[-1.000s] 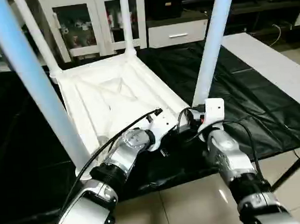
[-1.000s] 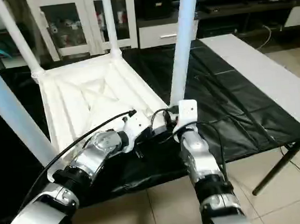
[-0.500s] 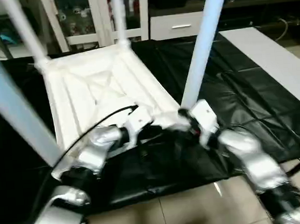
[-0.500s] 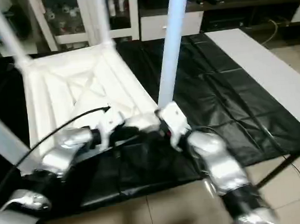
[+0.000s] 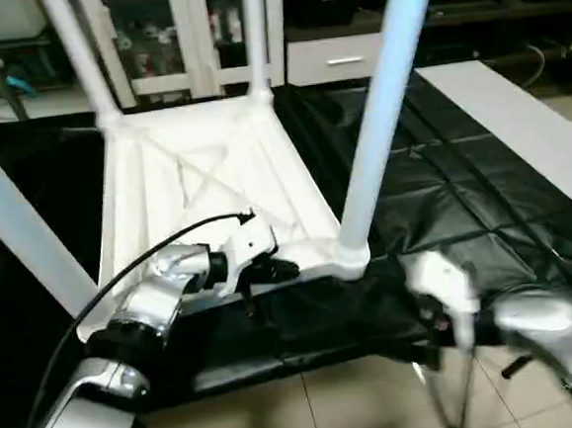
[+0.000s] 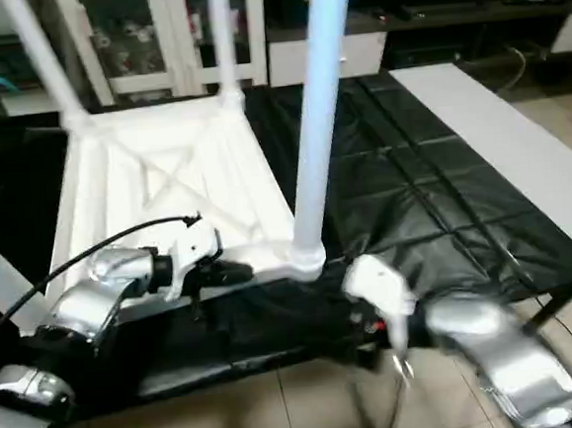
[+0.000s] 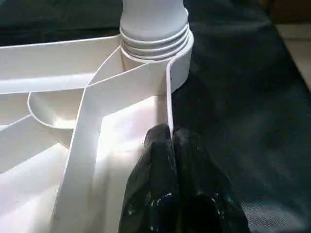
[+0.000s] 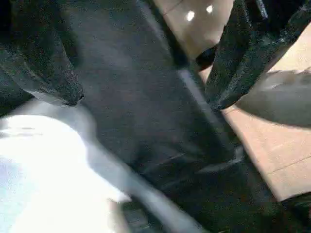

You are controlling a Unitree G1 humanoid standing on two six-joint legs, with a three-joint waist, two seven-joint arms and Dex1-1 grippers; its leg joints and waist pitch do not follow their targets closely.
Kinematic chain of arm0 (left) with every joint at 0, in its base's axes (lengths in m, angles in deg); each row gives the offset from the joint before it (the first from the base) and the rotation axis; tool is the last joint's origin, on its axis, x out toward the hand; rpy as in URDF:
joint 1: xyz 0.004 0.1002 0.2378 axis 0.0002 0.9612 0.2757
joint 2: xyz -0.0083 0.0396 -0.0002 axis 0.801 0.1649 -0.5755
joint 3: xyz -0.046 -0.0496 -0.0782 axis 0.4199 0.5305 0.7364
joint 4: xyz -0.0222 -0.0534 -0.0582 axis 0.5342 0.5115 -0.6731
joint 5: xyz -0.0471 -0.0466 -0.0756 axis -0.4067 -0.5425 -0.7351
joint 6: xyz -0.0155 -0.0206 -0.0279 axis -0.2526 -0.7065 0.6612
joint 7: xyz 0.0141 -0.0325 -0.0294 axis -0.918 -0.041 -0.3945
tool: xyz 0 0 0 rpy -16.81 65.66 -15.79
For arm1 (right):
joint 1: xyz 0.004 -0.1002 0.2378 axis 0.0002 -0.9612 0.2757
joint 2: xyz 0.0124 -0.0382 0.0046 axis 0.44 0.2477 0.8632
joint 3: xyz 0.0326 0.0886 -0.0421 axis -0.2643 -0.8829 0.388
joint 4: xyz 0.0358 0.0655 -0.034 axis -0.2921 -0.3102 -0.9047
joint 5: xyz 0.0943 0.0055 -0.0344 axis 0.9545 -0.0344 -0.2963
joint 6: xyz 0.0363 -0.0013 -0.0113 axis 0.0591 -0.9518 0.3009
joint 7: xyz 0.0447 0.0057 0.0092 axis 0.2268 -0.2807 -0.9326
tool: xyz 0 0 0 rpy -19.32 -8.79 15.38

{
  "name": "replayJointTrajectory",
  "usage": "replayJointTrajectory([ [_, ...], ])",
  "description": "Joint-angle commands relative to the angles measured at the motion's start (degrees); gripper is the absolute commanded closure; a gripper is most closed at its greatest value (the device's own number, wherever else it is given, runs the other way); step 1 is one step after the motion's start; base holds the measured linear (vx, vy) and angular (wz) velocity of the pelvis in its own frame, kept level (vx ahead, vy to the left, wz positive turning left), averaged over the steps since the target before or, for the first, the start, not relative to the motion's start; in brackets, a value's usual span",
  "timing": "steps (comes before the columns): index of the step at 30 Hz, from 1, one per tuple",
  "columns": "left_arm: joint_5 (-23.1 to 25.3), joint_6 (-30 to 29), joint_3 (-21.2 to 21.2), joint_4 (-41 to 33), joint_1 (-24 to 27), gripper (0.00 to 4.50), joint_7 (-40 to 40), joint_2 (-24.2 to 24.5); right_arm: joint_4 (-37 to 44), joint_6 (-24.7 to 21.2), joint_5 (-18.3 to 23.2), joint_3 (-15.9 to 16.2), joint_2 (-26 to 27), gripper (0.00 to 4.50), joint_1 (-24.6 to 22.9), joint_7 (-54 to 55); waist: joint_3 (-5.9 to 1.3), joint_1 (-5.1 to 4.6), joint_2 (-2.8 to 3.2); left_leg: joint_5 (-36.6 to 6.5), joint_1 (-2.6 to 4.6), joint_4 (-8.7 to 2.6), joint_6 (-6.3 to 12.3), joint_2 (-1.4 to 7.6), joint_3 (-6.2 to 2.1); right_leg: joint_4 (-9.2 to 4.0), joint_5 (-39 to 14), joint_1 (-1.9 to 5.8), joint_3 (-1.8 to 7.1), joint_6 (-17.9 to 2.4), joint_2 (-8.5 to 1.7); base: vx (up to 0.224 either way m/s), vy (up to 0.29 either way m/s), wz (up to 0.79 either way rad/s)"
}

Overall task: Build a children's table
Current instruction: Rotate leg to tighten

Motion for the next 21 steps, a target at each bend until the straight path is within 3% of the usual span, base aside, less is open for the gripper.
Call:
replayJointTrajectory([
  [1,0.3,-0.9,-4.2,-0.4,2.7,4.50,6.0,0.5,0.2,0.5,0.7,-3.2,-0.2,0.03,0.7,1.3,-2.29,-0.01,0.07,-20.4,0.62,-5.15,-0.02,1.16,-0.41,-4.14,-18.9,1.50,1.19,-9.7,-1.16,0.000,0.000,0.00],
  [4,-0.9,-2.4,-4.9,-3.1,3.7,4.50,8.3,0.6,0.0,0.7,1.1,-4.4,-0.1,0.03,1.6,1.2,-2.64,0.08,-0.02,-17.5,0.71,-4.81,0.79,1.17,-0.09,-3.56,-13.4,1.67,1.17,-11.5,-0.97,0.000,0.000,0.00],
  [6,-1.5,-3.6,-5.0,-4.1,4.0,4.50,9.0,0.5,0.2,0.5,1.4,-4.1,-0.3,0.03,1.7,0.4,-2.86,0.35,0.24,-14.7,0.93,-4.50,1.55,1.30,0.09,-3.00,-8.9,1.65,1.17,-13.1,-0.87,0.000,0.000,0.00],
  [8,-2.0,-5.8,-6.1,-6.8,4.8,4.50,11.3,0.9,0.6,-0.6,2.2,-2.8,-1.1,0.03,2.1,-0.9,-3.12,0.60,-0.20,-10.8,0.70,-4.13,3.02,1.28,0.25,-2.32,-3.5,2.08,1.08,-14.5,-0.82,0.000,0.000,0.00],
  [10,-1.7,-6.6,-6.9,-8.5,5.4,4.50,12.6,1.2,-0.4,-0.2,1.2,-1.6,-1.1,0.03,2.9,-1.0,-3.17,0.83,-0.07,-6.9,0.56,-3.76,4.80,1.12,0.37,-1.90,0.1,2.29,1.02,-15.4,-0.85,0.000,0.000,0.00],
  [13,-0.9,-6.8,-8.3,-10.7,6.4,4.50,13.1,1.1,-4.1,0.9,-0.3,0.6,0.6,0.03,5.4,-2.1,-3.10,0.71,0.00,-8.4,0.53,-3.83,4.91,1.21,0.39,-2.04,-2.9,2.33,0.94,-15.5,-1.12,0.000,0.000,0.00],
  [19,1.5,-5.4,-9.4,-10.7,6.0,4.50,11.0,0.9,-9.9,3.2,-2.3,2.8,2.7,0.03,9.2,-3.5,-2.74,1.19,-0.12,-13.0,0.99,-4.23,2.24,1.38,0.49,-2.79,-9.7,1.94,1.10,-13.7,-1.07,0.000,0.000,0.00],
  [21,2.4,-4.7,-9.9,-11.2,6.0,4.50,10.1,1.2,-11.3,3.8,-2.7,3.3,3.1,0.03,10.4,-3.6,-2.80,1.18,-0.26,-13.2,0.75,-4.34,1.74,1.28,0.32,-2.70,-10.6,2.17,1.04,-13.0,-1.09,0.000,0.000,0.00],
])
